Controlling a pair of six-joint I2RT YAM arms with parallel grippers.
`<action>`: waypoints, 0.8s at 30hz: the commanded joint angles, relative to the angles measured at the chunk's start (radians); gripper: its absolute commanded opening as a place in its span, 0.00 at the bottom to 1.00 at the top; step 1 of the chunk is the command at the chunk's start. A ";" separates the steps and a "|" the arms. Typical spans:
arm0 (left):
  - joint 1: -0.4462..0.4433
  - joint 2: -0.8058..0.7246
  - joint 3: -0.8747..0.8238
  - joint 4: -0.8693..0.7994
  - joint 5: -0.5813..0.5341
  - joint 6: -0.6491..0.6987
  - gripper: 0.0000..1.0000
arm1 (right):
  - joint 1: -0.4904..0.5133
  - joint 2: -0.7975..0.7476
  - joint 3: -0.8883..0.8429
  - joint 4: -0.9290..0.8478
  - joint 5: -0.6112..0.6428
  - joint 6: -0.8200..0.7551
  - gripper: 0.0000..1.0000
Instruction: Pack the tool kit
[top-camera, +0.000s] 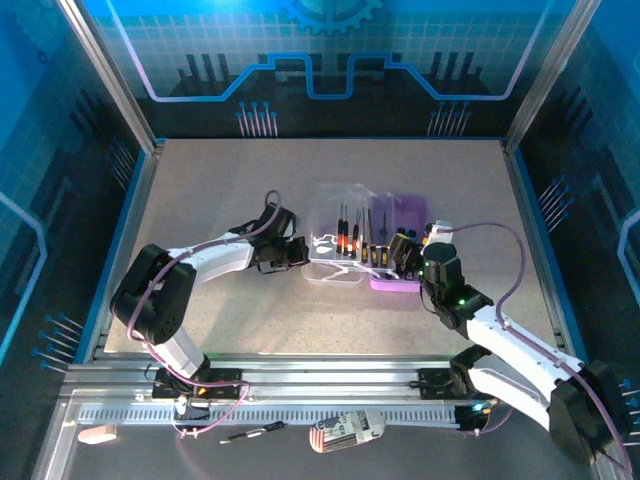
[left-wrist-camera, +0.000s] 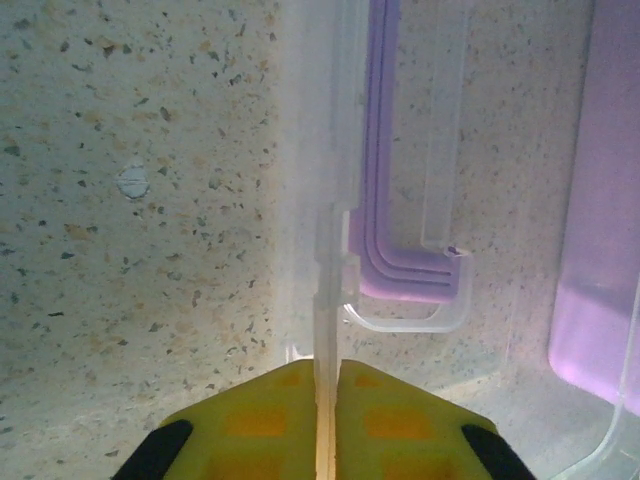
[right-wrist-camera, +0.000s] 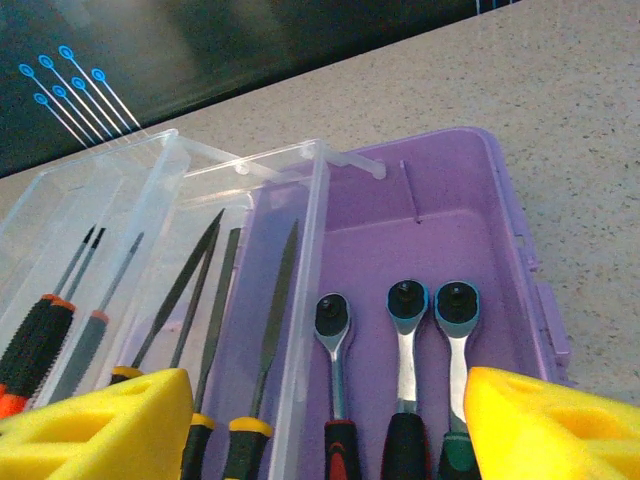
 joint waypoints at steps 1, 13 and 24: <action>0.006 -0.002 0.041 -0.101 -0.103 0.016 0.05 | -0.030 -0.003 0.006 -0.009 -0.008 0.022 0.73; 0.007 -0.101 0.132 -0.417 -0.324 0.084 0.00 | -0.226 0.075 0.008 -0.036 -0.197 0.149 0.67; 0.006 -0.241 0.187 -0.592 -0.443 0.183 0.00 | -0.272 0.189 0.033 -0.048 -0.253 0.170 0.37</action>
